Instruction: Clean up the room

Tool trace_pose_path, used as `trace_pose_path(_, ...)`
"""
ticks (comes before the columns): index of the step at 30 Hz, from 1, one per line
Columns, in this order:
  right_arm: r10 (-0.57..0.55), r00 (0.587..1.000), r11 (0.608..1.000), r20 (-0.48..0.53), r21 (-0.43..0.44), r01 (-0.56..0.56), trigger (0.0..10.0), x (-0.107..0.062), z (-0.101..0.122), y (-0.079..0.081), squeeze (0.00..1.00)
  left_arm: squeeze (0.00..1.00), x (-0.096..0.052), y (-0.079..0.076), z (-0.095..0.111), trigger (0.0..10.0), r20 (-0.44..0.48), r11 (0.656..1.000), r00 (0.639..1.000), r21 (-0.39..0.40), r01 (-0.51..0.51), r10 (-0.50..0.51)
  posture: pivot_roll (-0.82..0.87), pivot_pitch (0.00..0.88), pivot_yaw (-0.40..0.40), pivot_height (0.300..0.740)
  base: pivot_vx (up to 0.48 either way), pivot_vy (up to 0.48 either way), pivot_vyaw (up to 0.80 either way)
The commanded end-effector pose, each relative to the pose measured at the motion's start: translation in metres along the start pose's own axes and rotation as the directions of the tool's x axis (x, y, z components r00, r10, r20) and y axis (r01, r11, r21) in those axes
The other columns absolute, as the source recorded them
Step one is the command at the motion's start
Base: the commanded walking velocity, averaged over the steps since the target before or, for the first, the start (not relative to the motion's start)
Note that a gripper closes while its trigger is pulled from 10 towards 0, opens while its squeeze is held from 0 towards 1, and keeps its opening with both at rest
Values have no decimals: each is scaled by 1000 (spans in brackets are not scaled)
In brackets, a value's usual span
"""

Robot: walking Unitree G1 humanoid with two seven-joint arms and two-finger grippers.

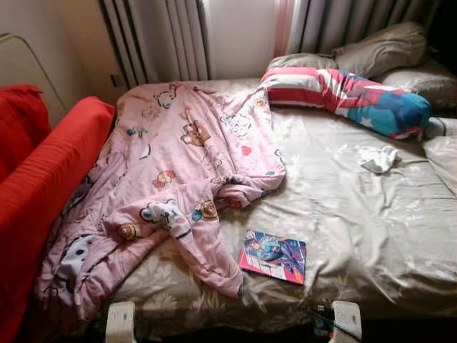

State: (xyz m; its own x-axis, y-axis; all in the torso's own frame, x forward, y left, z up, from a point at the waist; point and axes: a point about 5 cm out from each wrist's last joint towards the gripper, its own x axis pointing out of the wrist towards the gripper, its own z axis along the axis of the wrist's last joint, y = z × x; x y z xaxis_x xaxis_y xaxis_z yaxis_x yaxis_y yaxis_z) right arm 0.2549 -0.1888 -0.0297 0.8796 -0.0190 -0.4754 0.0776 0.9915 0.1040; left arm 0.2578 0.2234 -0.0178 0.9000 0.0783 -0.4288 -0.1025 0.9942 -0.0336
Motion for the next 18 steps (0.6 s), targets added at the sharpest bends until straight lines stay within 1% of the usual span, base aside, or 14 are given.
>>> trace_pose_path(1,4,999,1000,49,-5,-4,10000,0,6,-2,0,0,0,1,9,10000,70,1000,997,-4,15,-15,-42,194,37,740,0,0,0)
trace_pose_path(2,6,998,1000,64,-11,-6,10000,0,8,-2,0,0,1,-1,14,10000,98,1000,995,2,25,-25,-43,195,36,740,0,0,0)
trace_pose_path(3,18,994,1000,104,-19,-16,10000,1,15,-2,0,0,1,-6,29,10000,188,998,981,29,51,-55,-44,195,34,740,0,0,0)
trace_pose_path(4,23,993,1000,116,-21,-20,10000,1,17,-2,0,0,1,-7,34,10000,217,998,974,39,57,-64,-44,195,34,740,0,0,0)
trace_pose_path(5,38,987,999,155,-32,-33,10000,1,22,-1,0,0,-4,-9,45,10000,296,998,953,36,53,-62,-46,195,31,740,0,0,0)
trace_pose_path(7,50,979,998,195,-46,-42,10000,0,26,0,0,0,-9,-10,50,10000,339,999,940,31,43,-51,-45,194,26,740,0,0,0)
trace_pose_path(8,58,970,998,236,-50,-48,10000,-3,29,2,0,0,-13,-11,53,10000,368,999,928,35,41,-51,-44,192,24,740,0,0,0)
trace_pose_path(14,62,942,998,330,-51,-48,10000,-8,40,7,0,0,-19,-11,60,10000,411,999,910,43,34,-48,-43,185,19,740,0,0,0)
trace_pose_path(18,92,928,995,361,-58,-76,10000,-9,47,17,0,0,-24,-13,65,10000,400,998,915,46,35,-50,-46,175,18,740,0,0,0)
